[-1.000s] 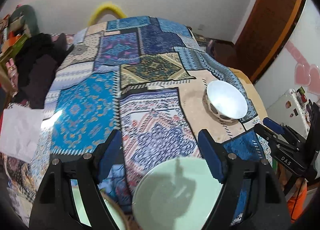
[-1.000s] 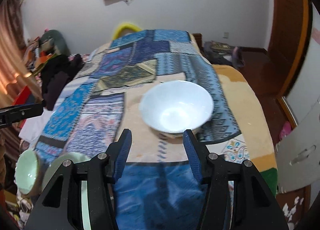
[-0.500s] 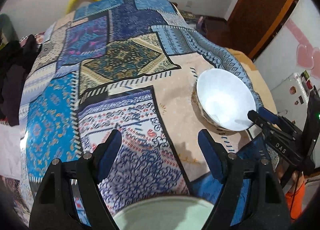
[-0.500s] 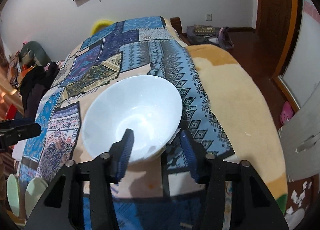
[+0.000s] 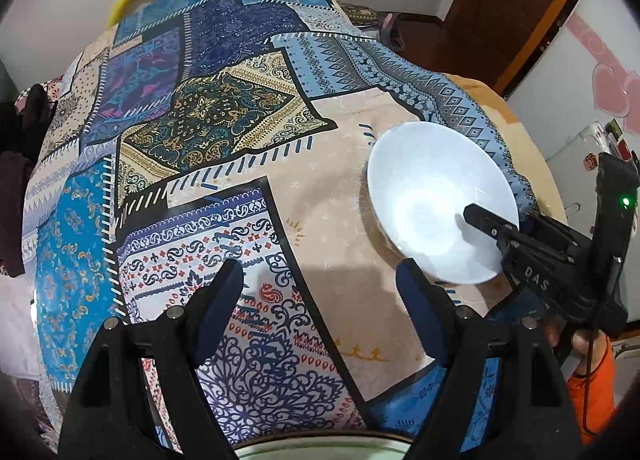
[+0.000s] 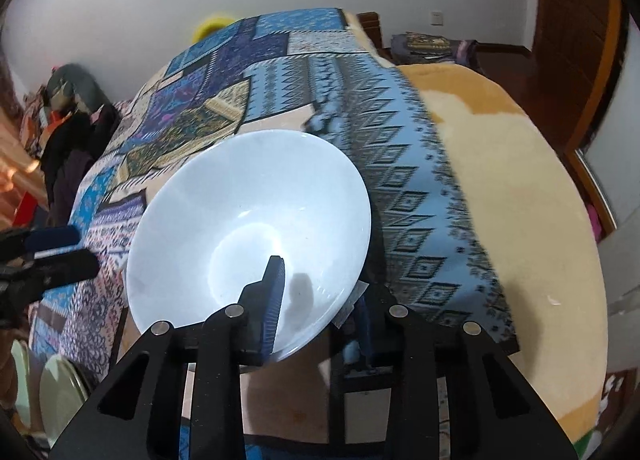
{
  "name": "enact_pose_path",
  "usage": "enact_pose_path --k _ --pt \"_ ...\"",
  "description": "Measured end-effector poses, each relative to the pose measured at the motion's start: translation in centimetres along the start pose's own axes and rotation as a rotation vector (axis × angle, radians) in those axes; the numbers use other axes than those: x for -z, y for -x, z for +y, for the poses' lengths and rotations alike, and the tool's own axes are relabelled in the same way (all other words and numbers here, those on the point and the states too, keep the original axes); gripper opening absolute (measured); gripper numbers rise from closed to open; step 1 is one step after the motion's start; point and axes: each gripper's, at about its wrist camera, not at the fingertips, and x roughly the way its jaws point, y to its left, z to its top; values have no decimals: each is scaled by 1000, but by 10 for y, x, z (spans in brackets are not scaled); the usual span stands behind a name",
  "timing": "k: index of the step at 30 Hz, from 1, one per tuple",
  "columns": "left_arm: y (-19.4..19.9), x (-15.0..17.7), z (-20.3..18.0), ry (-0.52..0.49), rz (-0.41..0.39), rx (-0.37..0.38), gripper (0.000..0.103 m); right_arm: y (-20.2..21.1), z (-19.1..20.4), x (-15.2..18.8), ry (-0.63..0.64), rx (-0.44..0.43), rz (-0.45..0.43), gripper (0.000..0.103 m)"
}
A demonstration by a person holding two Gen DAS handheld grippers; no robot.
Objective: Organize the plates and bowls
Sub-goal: 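Close both tools on the rim of the white spotted bowl, then lift the white bowl with both tools and carry it to the nested bowls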
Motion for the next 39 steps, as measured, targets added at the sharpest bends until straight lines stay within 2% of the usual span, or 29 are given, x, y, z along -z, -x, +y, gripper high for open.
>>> enact_pose_path --k 10,14,19,20,21,23,24,25,27,31,39 --pt "-21 1 6 15 25 -34 79 7 31 19 87 -121 35 29" --pt "-28 8 10 21 49 -34 77 6 38 23 95 -130 40 29" --pt "-44 21 12 18 111 -29 52 2 38 21 73 -126 45 29" --pt "-48 22 13 20 120 -22 50 3 39 21 72 -125 45 29" --pt "-48 23 13 23 110 -13 47 3 39 21 71 -123 45 29" --pt "-47 23 10 15 97 -4 36 5 42 22 69 -114 43 29" --pt "-47 22 8 9 94 5 26 5 43 22 69 -110 43 29" --pt "-46 22 6 3 93 10 23 5 43 23 68 -108 42 29" --pt "-45 24 3 -2 74 -13 23 7 45 24 64 -115 43 29" --pt "-40 25 6 8 76 -10 23 16 51 25 65 -120 34 29" --pt "-1 44 5 5 24 -27 23 47 65 29 81 -132 -11 29"
